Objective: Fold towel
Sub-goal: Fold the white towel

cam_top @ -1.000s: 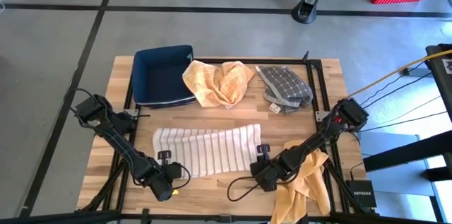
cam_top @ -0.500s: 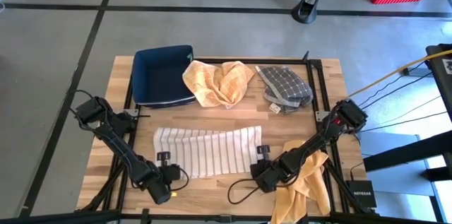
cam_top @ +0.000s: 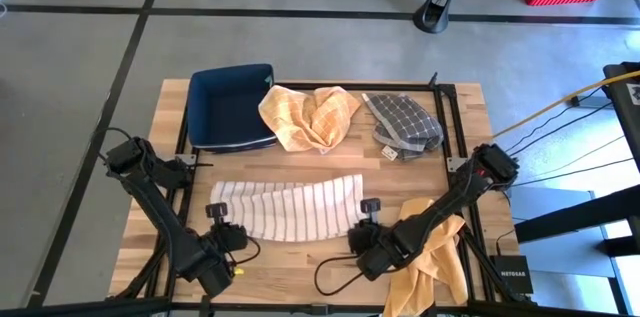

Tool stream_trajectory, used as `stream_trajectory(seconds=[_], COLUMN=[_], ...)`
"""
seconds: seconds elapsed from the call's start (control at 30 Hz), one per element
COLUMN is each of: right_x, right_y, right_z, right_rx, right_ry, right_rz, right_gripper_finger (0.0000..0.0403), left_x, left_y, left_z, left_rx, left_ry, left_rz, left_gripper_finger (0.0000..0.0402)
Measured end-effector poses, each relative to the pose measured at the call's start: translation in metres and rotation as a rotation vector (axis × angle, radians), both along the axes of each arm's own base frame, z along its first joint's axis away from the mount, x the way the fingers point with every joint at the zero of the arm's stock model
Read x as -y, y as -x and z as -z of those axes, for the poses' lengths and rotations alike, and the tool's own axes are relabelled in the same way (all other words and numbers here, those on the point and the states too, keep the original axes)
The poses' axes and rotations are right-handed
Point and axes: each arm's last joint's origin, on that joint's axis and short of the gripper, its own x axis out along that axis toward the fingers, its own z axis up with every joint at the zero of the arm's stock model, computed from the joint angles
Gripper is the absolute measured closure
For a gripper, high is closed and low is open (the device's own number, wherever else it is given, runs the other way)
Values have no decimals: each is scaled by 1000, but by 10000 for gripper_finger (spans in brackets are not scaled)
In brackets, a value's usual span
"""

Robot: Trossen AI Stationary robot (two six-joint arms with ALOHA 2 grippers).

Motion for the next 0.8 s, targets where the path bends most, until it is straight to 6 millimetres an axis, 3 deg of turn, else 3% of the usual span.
stream_trajectory(seconds=[0.2, 0.37, 0.63, 0.8], right_x=[7, 17, 16, 27], right_y=[2, 8, 5, 6], right_z=[23, 47, 52, 58], right_rx=[-21, -36, -58, -133], right_ry=[-42, -29, -79, -124], right_rz=[36, 54, -5, -6], right_gripper_finger=[377, 328, 218, 182], left_x=[0, 1, 3, 3], left_y=[0, -1, -1, -1], left_z=[6, 6, 6, 6], left_rx=[5, 9, 9, 10], left_ry=[24, 31, 41, 42], left_rz=[-8, -4, 14, 13], left_gripper_finger=[401, 401, 401, 400])
